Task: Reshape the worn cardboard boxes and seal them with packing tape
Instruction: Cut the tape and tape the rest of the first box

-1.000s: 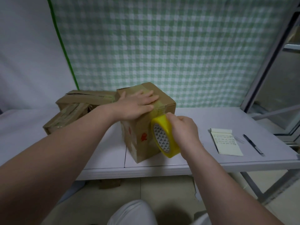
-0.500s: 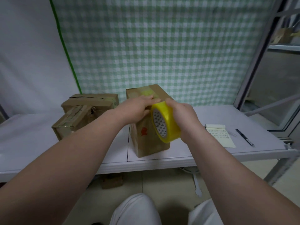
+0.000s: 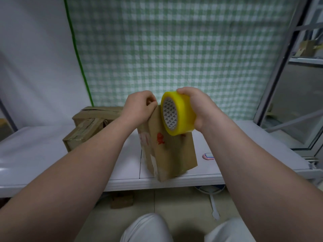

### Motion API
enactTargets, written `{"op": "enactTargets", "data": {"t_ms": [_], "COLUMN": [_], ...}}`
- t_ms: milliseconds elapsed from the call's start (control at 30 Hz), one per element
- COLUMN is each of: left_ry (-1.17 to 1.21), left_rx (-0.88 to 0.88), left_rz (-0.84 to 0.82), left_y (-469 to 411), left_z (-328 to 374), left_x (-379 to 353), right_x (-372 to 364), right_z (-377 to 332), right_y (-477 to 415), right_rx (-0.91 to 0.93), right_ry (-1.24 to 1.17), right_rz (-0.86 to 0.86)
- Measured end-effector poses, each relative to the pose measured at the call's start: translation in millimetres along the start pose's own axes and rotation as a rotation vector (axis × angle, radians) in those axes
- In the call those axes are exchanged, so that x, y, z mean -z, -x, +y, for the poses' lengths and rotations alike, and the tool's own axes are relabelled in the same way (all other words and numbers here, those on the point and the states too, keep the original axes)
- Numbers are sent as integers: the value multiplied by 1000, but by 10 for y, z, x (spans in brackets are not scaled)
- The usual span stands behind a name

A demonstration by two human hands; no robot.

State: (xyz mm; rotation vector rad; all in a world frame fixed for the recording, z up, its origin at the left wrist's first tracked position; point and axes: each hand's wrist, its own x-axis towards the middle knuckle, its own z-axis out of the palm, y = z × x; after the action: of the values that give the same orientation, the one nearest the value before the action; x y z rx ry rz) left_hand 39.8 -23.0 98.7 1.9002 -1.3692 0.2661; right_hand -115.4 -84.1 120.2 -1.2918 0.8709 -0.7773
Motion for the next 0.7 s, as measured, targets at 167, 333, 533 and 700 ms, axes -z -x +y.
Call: {"op": "enactTargets", "data": {"t_ms": [167, 333, 533, 700], "left_ry": [-100, -249, -281, -225], "left_rx": [-36, -91, -71, -2], "left_rz": [18, -133, -314, -405], "left_y": [117, 327, 477, 261], "left_z": [-177, -357, -554, -676], "left_x": [-198, -450, -628, -639], "right_x": [-141, -305, -498, -648], "right_z": [23, 42, -14, 31], "right_y": [-153, -356, -589, -788], "right_rx": [-1, 60, 140, 159], "right_ry": [-51, -53, -15, 10], "right_rz": [-25, -16, 102, 34]}}
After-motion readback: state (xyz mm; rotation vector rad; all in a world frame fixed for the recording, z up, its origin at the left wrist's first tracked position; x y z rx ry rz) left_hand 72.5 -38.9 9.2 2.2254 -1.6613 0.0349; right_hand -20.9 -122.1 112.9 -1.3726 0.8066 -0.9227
